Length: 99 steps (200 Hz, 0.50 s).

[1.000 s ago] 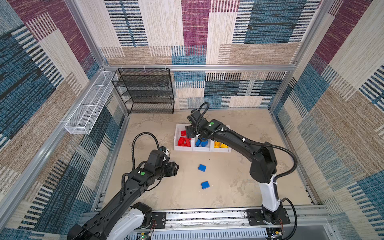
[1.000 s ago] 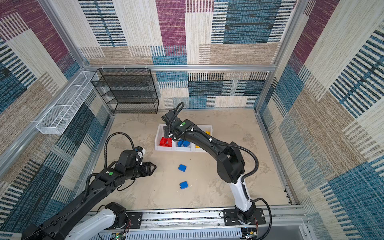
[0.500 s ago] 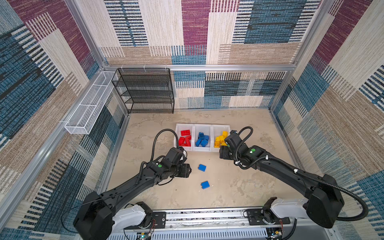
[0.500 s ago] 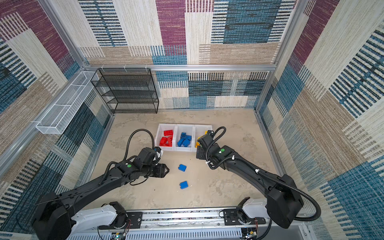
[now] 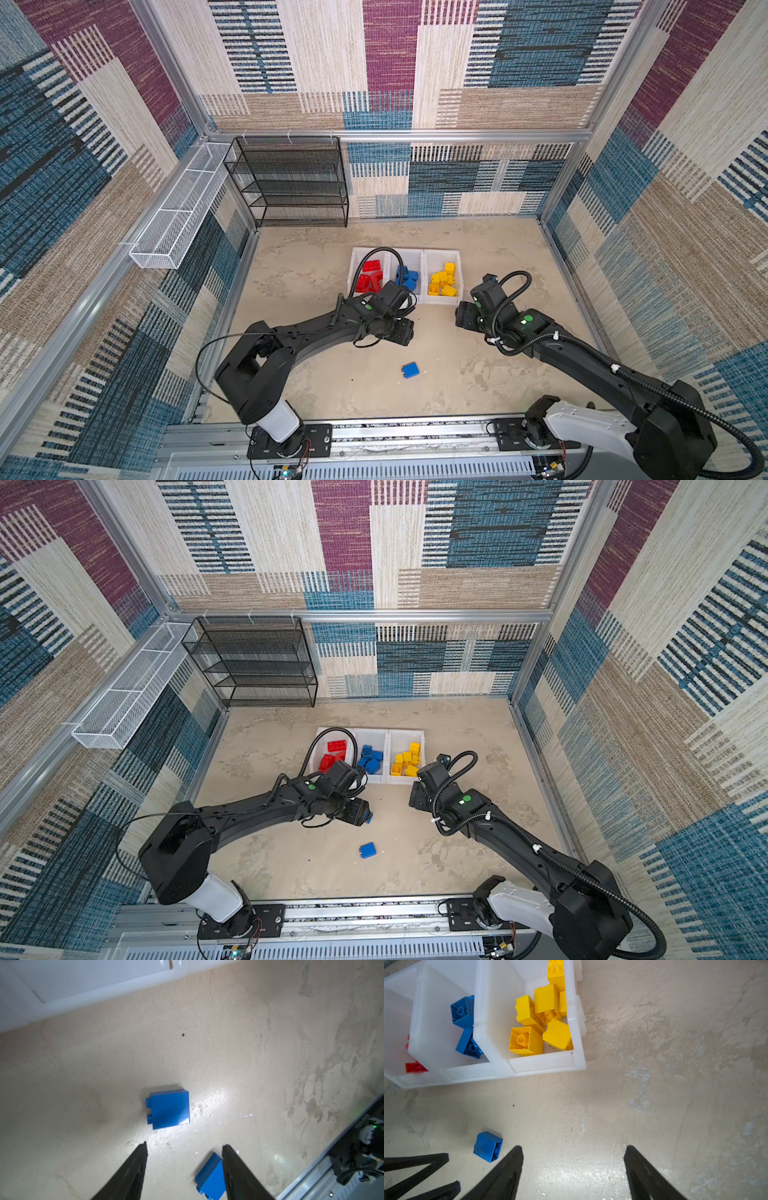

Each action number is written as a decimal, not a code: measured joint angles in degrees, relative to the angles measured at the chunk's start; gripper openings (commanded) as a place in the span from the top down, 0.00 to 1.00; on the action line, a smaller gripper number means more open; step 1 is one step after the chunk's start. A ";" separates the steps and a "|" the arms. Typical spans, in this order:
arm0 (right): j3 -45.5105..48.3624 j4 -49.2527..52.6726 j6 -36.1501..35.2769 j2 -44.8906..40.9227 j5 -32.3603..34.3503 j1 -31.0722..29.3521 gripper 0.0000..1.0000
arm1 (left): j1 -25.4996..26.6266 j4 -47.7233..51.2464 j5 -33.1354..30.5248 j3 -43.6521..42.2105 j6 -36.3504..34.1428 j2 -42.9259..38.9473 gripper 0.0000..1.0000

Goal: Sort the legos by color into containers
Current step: 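Lower the left gripper onto a blue brick and grasp it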

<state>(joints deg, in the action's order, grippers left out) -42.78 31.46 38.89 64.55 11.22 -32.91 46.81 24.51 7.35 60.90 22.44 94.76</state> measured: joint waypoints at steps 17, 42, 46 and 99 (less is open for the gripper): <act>0.15 -0.37 -0.26 -0.07 -0.79 0.81 0.20 | 0.79 1.66 -1.36 2.97 -1.44 3.39 0.39; 0.00 -1.27 -1.07 0.48 -1.73 1.77 0.20 | 1.40 3.67 -2.93 5.79 -3.10 6.75 0.39; -0.07 -1.42 -1.33 0.74 -1.75 1.81 0.20 | 1.44 4.00 -3.04 6.10 -3.13 7.15 0.39; -0.24 -2.54 -2.51 2.60 -3.56 2.45 0.20 | 1.70 7.23 -7.45 8.76 -3.69 9.97 0.38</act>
<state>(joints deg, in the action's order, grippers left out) -43.03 28.93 36.38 67.16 7.66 -30.46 48.51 31.75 -0.10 69.67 18.74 104.73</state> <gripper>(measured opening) 0.802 0.621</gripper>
